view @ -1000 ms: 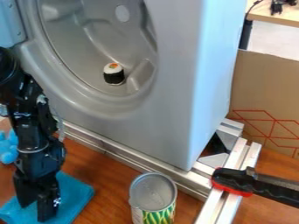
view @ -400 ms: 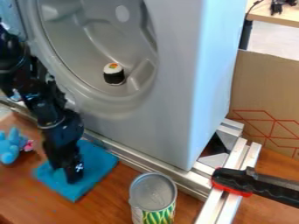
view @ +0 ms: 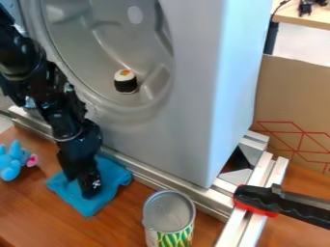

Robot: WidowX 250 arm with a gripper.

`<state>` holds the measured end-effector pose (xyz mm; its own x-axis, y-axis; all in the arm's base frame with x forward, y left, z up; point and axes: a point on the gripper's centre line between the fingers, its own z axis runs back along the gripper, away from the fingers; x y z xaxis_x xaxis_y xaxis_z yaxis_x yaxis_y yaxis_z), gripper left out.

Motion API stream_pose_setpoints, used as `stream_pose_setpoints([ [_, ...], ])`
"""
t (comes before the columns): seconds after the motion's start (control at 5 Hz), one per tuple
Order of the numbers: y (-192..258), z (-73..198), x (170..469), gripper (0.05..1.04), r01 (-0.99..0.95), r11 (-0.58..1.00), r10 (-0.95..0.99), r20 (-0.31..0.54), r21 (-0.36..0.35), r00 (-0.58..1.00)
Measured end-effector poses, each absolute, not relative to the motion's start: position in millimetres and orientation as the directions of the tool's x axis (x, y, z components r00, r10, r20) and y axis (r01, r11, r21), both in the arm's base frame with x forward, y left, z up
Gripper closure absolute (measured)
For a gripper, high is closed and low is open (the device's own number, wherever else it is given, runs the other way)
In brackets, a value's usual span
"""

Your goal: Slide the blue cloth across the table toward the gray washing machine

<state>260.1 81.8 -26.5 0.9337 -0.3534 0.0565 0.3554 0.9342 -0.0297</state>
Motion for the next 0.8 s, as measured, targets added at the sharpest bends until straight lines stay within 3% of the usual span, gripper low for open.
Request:
stream_pose_setpoints([
  [0.8,77.0,25.7,221.2,0.083,0.296,0.955,-0.295,0.076,-0.005,0.953],
])
